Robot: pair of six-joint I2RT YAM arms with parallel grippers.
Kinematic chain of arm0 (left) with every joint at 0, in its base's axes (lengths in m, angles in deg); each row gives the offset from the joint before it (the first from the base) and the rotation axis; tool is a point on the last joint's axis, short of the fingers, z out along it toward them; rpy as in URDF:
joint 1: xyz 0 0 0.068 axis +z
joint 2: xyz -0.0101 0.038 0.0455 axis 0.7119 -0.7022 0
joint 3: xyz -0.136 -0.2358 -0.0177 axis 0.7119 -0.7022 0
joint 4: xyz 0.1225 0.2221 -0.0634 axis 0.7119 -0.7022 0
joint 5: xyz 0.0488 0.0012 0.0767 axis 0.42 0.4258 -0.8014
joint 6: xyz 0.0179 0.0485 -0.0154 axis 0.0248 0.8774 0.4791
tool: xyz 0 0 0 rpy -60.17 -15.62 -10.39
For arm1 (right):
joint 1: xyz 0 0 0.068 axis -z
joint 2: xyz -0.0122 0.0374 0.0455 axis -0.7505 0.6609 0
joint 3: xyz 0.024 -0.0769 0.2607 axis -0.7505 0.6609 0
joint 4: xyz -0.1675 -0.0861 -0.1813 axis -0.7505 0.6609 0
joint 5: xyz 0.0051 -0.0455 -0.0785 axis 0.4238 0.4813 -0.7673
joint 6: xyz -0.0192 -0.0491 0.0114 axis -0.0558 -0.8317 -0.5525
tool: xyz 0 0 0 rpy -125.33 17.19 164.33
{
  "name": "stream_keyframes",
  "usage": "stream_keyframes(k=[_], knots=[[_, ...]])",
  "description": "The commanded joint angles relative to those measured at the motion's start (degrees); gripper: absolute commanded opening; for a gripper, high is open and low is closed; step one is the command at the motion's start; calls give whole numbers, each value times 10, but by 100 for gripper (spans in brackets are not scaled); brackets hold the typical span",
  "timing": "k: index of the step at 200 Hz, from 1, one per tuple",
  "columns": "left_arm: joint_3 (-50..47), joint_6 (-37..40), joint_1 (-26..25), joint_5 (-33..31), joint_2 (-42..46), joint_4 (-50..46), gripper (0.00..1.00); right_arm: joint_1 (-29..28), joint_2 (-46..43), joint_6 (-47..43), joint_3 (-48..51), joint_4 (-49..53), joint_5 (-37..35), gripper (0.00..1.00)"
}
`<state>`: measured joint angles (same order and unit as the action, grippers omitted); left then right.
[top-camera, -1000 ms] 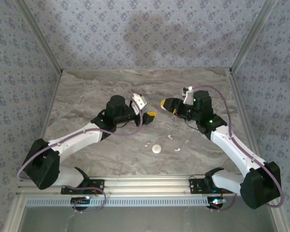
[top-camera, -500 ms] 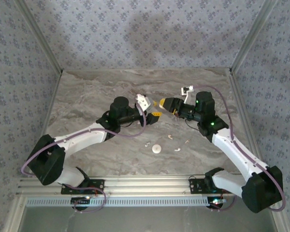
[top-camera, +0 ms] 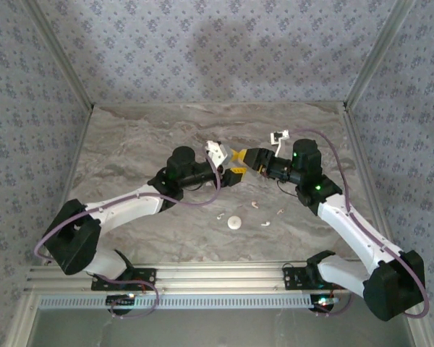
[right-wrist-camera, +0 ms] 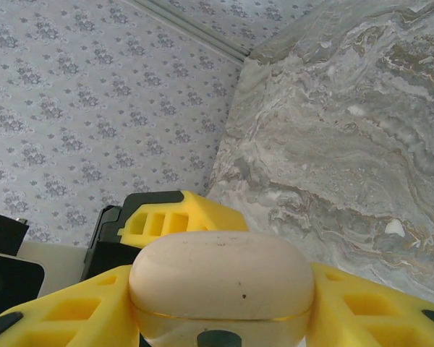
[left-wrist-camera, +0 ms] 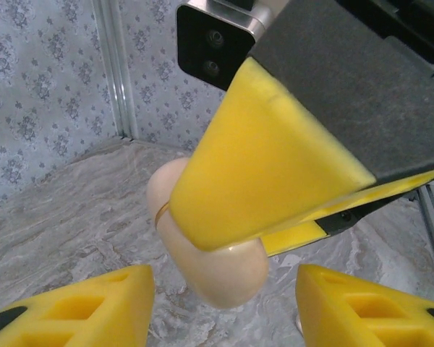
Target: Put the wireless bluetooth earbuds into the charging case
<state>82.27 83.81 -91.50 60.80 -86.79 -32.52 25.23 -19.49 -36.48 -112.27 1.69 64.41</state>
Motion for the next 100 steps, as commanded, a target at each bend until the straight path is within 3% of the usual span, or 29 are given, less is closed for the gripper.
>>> stream_keyframes(k=[1,48,100], knots=[[17,-19,-2,0,-5,38,52,-6,-13,5,7,-14,7,54],[20,-27,-2,-4,-6,39,51,-11,-17,3,11,-10,5,54],[25,-31,-2,0,-2,27,36,-14,-16,-1,15,-7,-1,54]])
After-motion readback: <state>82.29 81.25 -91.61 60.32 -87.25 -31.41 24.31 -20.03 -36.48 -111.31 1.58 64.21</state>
